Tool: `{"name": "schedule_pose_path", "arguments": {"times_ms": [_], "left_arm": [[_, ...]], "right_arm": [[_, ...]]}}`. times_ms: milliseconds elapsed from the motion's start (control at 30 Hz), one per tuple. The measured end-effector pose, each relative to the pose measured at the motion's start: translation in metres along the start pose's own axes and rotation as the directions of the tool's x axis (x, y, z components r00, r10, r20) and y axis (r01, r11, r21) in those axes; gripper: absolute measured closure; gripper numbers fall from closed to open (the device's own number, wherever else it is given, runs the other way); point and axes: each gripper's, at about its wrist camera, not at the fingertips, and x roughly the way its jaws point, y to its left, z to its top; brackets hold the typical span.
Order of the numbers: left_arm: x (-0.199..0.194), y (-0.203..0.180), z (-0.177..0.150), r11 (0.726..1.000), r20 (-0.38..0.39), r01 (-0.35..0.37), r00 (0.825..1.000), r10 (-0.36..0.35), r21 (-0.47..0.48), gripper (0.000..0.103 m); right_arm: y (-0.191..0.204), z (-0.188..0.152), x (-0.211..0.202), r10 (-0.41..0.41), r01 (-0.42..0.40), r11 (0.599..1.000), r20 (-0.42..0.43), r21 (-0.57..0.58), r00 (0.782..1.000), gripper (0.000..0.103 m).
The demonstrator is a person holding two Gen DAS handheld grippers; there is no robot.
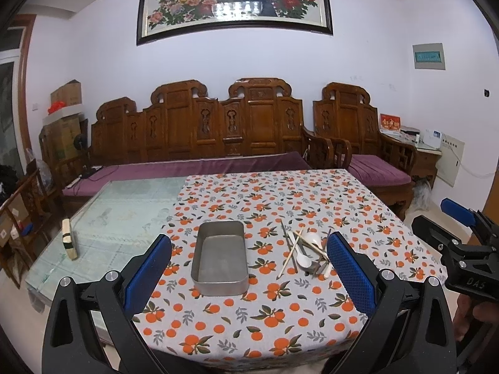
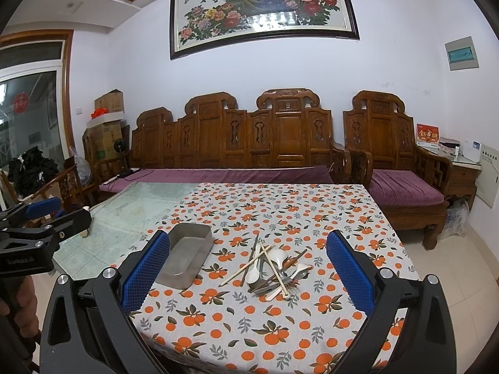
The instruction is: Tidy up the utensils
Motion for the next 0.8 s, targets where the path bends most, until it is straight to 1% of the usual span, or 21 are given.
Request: {"name": "schedule_pose_path", "arguments": {"times_ms": [100,167,267,367,433,500,533,600,800], "left_arm": [[0.014,0.0,-0.006,1.0,-0.032,0.021,0.999,-0.021,0.002,0.006],[0.025,-0.001,-0.01,0.999,-0.066,0.041,0.997,-0.041,0.003,0.006],[0.037,-0.004,-0.016,0.999,-0.086,0.046,0.995,-0.045,0.01,0.006],[0.049,-0.006,-0.02,0.997,-0.104,0.072,0.992,-0.071,0.009,0.006],[0.056,-0.008,-0.023,0.997,-0.116,0.078,0.99,-0.076,0.009,0.006],[0.066,-0.009,-0.025,0.995,-0.132,0.095,0.987,-0.092,0.011,0.006],[0.072,-0.01,-0.026,0.994,-0.139,0.108,0.985,-0.105,0.012,0.006],[0.081,-0.012,-0.026,0.992,-0.146,0.122,0.982,-0.118,0.022,0.007],[0.114,-0.019,-0.03,0.983,-0.19,0.178,0.967,-0.169,0.034,0.007]], "right_arm": [[-0.004,-0.005,0.008,0.005,-0.005,1.0,-0.012,0.002,1.0,0.003],[-0.007,-0.008,0.014,0.026,-0.025,1.0,-0.017,0.005,1.0,0.003],[-0.011,-0.012,0.026,0.038,-0.038,0.999,-0.017,0.011,0.999,0.003],[-0.012,-0.014,0.039,0.044,-0.044,0.999,-0.029,-0.009,0.999,0.005],[-0.016,-0.014,0.05,0.041,-0.042,0.999,-0.042,-0.018,0.998,0.01],[-0.021,-0.014,0.063,0.036,-0.038,0.999,-0.061,-0.025,0.997,0.019],[-0.023,-0.014,0.068,0.036,-0.039,0.999,-0.067,-0.03,0.997,0.02],[-0.028,-0.015,0.08,0.033,-0.037,0.998,-0.08,-0.043,0.996,0.027],[-0.045,-0.026,0.119,0.03,-0.037,0.998,-0.145,-0.046,0.989,0.035]]}}
